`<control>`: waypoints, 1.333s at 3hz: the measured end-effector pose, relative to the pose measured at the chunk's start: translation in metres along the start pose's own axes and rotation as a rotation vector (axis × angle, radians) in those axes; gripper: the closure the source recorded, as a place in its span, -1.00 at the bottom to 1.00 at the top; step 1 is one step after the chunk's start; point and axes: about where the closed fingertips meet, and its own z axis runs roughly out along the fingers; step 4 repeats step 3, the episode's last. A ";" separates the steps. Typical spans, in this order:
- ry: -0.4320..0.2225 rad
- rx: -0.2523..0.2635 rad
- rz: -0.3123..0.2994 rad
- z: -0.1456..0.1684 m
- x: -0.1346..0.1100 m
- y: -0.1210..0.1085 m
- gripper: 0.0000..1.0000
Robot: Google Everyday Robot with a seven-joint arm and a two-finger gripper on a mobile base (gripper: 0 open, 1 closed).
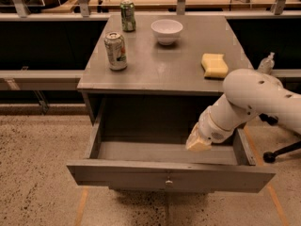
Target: Open top drawer
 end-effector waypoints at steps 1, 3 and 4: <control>-0.062 0.172 0.012 -0.071 0.004 -0.020 1.00; -0.125 0.322 0.013 -0.135 0.005 -0.027 0.65; -0.125 0.322 0.013 -0.135 0.005 -0.027 0.65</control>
Offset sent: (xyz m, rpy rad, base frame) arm 0.0180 -0.0975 0.1912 0.1127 -0.4769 -0.2119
